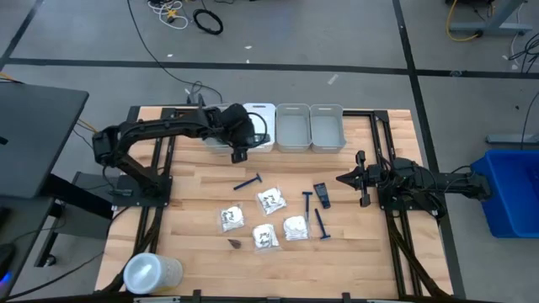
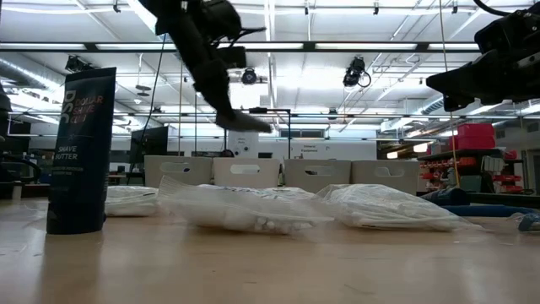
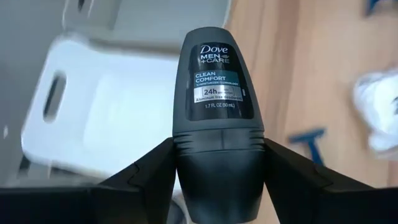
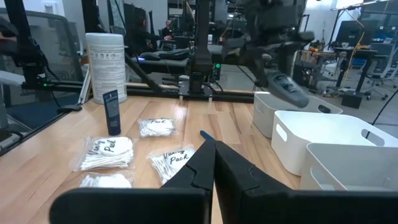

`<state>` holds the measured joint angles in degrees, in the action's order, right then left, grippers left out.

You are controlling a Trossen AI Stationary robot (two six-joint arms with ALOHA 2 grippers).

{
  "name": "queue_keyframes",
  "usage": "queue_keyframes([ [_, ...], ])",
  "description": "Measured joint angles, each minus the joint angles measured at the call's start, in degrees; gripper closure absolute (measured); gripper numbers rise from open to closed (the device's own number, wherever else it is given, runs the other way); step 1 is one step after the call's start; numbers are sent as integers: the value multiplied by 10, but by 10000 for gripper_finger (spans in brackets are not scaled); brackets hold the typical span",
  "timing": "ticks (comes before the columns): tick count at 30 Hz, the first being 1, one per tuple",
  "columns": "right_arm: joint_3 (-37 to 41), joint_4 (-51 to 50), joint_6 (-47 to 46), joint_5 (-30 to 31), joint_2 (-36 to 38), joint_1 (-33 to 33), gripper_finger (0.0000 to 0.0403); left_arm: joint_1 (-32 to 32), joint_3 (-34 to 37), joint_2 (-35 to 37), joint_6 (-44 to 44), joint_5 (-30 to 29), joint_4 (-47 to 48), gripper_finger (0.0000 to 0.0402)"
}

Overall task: Pick & Place Travel size toiletries
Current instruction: Put the gray deodorant into the left gray bin

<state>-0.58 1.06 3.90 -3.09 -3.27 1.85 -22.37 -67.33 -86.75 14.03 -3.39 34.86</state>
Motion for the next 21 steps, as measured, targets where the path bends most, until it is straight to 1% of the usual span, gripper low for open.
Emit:
queue_keyframes([
  [7, 0, 0, 0, 0, 0, 0, 389, -24, 69, 54, -39, -11, 2, 188],
  [14, 0, 0, 0, 0, 0, 0, 389, -47, 85, 85, -63, -18, 4, 188],
  [16, 0, 0, 0, 0, 0, 0, 389, -60, 85, 89, -71, -35, 3, 189],
  [21, 0, 0, 0, 0, 0, 0, 389, -105, 85, 91, -131, -109, 5, 185],
])
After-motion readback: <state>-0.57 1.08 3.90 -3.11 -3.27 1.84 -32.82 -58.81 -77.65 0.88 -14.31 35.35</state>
